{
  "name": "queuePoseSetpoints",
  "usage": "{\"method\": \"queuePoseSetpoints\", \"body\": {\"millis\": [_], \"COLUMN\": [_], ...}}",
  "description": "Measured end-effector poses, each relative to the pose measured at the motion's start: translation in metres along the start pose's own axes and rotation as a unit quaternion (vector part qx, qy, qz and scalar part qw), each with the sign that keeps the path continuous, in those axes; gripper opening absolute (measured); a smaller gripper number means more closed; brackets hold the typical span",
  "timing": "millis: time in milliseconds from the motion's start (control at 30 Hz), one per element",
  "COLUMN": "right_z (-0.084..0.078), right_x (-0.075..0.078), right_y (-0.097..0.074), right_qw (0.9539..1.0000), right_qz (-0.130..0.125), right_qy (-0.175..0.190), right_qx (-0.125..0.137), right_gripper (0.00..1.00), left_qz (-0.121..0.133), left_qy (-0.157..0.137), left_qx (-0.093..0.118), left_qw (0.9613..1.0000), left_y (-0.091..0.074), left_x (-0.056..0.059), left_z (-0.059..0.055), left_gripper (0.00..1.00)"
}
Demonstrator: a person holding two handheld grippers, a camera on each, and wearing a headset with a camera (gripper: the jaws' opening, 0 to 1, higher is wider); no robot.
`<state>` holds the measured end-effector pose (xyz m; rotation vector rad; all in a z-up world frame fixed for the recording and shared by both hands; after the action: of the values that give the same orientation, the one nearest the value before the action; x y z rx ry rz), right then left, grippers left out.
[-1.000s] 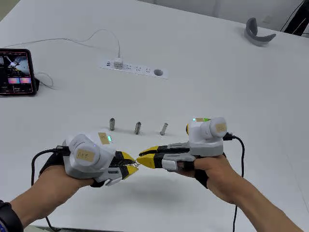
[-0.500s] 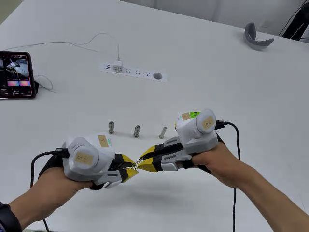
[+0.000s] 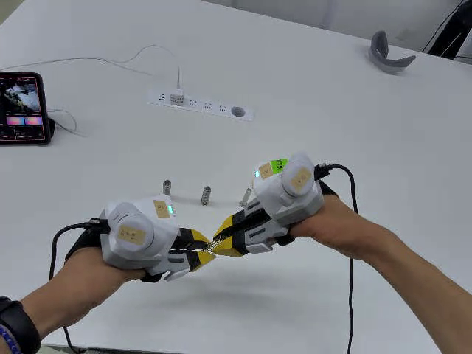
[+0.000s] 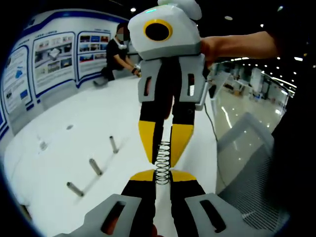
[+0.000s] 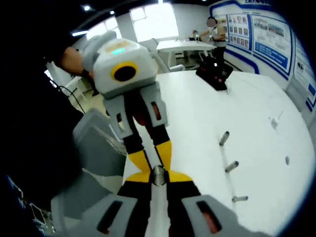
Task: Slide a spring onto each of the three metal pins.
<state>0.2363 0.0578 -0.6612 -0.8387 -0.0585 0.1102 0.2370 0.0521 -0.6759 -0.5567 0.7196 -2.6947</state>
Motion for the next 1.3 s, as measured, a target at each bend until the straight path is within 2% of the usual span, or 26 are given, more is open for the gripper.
{"method": "queuePoseSetpoints", "body": {"millis": [167,400,633,800,933,1133,1300], "right_z": [0.000,-0.002,-0.010,-0.016,-0.025,-0.041,-0.057], "right_x": [0.000,-0.002,-0.004,-0.003,0.000,0.006,0.011], "right_y": [0.000,-0.004,-0.014,-0.026,-0.039,-0.056,-0.063], "right_qw": [1.0000,1.0000,0.9998,0.9992,0.9978,0.9949,0.9914], "right_qz": [0.003,0.003,-0.013,-0.035,-0.055,-0.083,-0.104], "right_qy": [-0.009,-0.005,0.002,0.014,0.032,0.056,0.070], "right_qx": [-0.002,-0.007,-0.014,-0.015,-0.017,-0.017,-0.038], "right_gripper": [0.12,0.12,0.12,0.12,0.12,0.12,0.12], "left_qz": [-0.008,-0.020,-0.033,-0.036,-0.019,0.001,0.022], "left_qy": [0.012,0.006,0.006,-0.002,-0.003,-0.031,-0.045], "left_qx": [-0.001,0.009,0.015,0.020,0.004,0.020,0.019], "left_qw": [0.9999,0.9997,0.9993,0.9992,0.9998,0.9993,0.9985], "left_y": [0.004,0.004,0.012,0.014,0.012,-0.001,-0.009], "left_x": [0.002,0.005,0.006,0.005,-0.005,-0.021,-0.031], "left_z": [0.001,0.004,0.010,0.016,0.010,0.009,0.002], "left_gripper": [0.09,0.10,0.12,0.16,0.18,0.21,0.26]}}
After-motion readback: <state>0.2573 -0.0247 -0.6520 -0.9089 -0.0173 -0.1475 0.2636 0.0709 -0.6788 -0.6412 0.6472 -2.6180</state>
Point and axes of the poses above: the centre of the closed fingertips' face, and the gripper's own axes: y roughly forward along the fingers, x roughly to its right, z roughly out of its top, the point moved 1 cm from there along -y, roughly backward along the fingers, and after that the axes turned 15 degrees about -y, right-handed, at the moved point
